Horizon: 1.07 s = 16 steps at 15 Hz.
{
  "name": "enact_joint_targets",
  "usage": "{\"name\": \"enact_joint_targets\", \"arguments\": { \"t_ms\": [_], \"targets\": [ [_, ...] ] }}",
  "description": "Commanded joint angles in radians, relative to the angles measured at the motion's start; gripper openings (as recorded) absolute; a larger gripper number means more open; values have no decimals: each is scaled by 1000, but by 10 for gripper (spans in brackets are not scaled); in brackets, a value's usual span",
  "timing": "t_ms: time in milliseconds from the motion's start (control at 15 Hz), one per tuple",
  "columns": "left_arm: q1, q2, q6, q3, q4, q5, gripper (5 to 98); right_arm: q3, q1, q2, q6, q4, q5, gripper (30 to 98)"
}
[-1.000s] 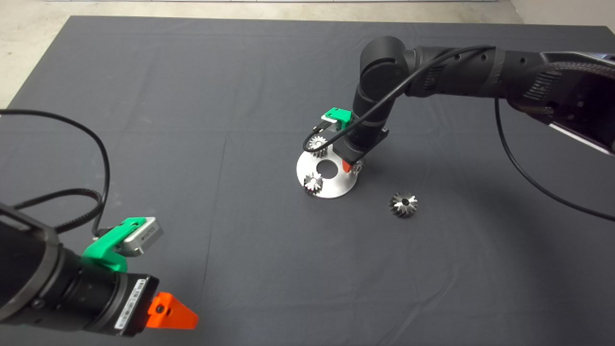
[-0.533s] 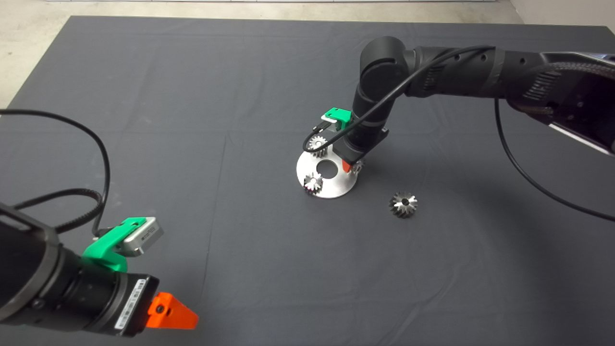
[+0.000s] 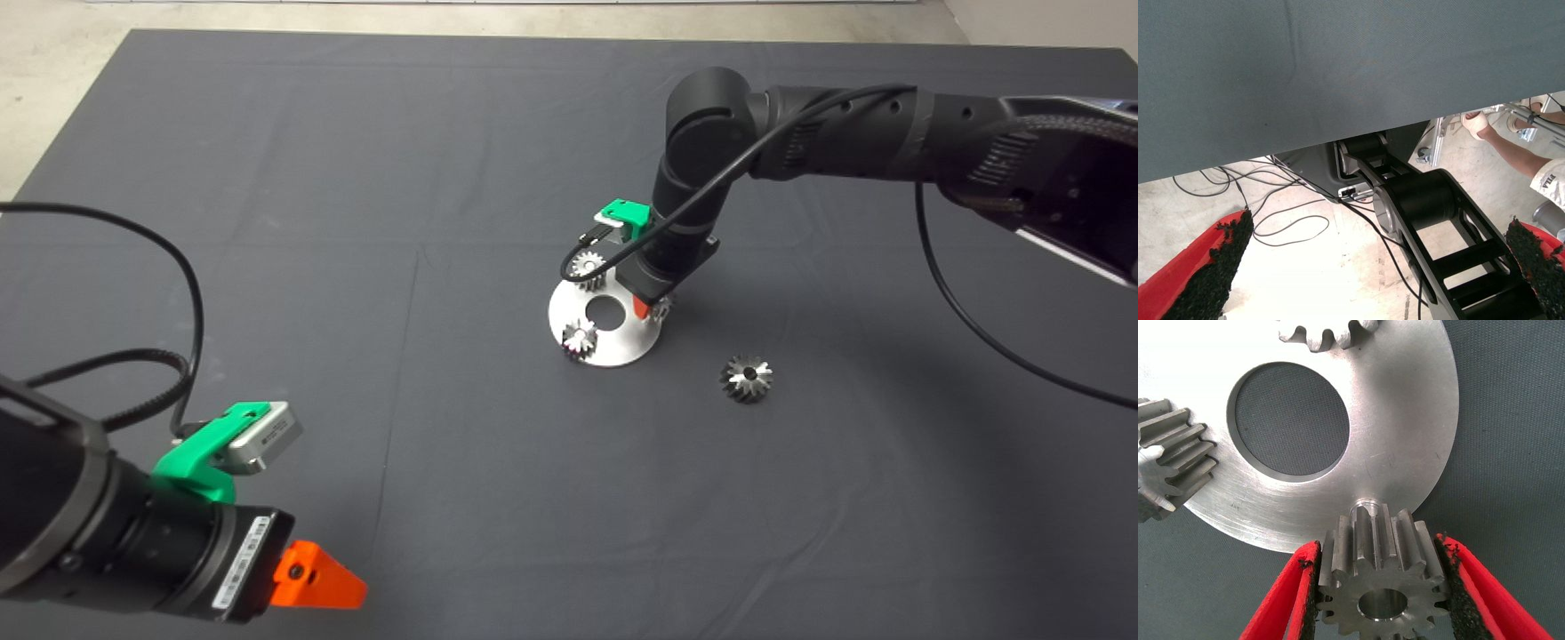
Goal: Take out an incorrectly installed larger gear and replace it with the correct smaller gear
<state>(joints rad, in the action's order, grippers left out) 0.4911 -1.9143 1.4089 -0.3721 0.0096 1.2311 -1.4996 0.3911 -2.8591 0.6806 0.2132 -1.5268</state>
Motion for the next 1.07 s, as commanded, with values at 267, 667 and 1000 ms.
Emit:
{"name": "enact_joint_targets", "arguments": {
  "t_ms": [267,667,1000],
  "targets": [
    [8,5,4,18,-20,1,977,10,19,-10,0,-34,-116,422],
    [8,4,4,18,-20,1,977,12,17,-10,0,-40,-116,422],
    [8,5,4,18,-20,1,977,10,15,-10,0,-34,-116,421]
  ]
}}
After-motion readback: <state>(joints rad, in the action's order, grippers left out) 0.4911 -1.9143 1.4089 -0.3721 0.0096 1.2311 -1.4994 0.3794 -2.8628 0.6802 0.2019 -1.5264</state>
